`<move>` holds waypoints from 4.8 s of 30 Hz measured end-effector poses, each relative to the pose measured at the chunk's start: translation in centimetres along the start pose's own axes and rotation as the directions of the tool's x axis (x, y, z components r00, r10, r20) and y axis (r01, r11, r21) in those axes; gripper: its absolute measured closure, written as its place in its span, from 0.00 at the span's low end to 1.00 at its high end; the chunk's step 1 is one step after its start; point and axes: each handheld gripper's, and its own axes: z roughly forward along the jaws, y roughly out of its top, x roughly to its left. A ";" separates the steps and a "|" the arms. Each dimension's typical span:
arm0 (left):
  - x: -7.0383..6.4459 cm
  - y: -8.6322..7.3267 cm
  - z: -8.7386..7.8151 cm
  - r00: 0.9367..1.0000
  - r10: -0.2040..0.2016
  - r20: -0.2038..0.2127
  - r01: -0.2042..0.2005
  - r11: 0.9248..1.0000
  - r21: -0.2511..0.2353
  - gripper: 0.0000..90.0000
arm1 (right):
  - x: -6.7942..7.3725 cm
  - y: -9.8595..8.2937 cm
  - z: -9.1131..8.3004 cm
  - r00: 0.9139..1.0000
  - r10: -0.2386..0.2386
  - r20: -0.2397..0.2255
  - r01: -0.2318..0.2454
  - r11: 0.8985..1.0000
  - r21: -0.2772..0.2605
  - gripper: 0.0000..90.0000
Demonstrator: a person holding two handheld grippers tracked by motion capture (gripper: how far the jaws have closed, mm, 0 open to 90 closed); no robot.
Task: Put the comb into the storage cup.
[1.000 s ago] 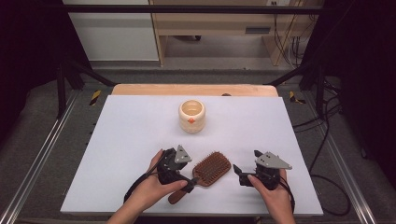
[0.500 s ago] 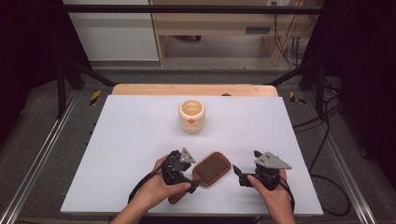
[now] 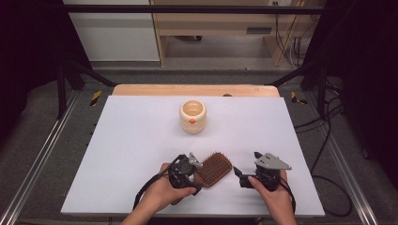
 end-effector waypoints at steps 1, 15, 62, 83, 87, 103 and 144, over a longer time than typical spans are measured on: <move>0.0 0.0 0.1 1.000 0.001 -0.004 -0.001 1.000 0.010 0.44 | 0.0 0.0 0.0 1.000 0.000 0.001 0.000 1.000 -0.001 0.07; -0.1 -0.3 1.3 1.000 -0.012 -0.015 0.012 0.998 0.059 0.57 | 0.0 0.0 0.0 1.000 -0.002 -0.003 0.002 1.000 0.006 0.07; 0.2 -1.1 0.6 0.991 0.068 -0.111 -0.074 0.996 -0.050 0.80 | -0.5 0.3 -0.7 0.999 0.035 0.003 -0.035 0.998 -0.047 0.07; 3.8 -4.2 -2.4 0.973 -0.042 -0.228 -0.052 0.919 -0.390 0.80 | 0.8 2.4 -2.1 0.993 0.102 -0.063 -0.114 0.962 -0.247 0.07; 3.7 -4.2 -2.4 0.974 -0.061 -0.217 -0.039 0.903 -0.427 0.80 | 1.3 3.0 -2.1 0.990 0.106 -0.093 -0.127 0.956 -0.264 0.07; 3.4 -4.9 -3.1 0.975 -0.107 -0.193 -0.012 0.849 -0.529 0.80 | 2.0 5.6 -0.9 0.959 0.170 -0.225 -0.235 0.923 -0.305 0.04; 2.3 -5.7 -3.9 0.971 -0.111 -0.213 -0.054 0.761 -0.646 0.80 | 5.1 9.4 2.9 0.904 0.227 -0.363 -0.336 0.901 -0.274 0.04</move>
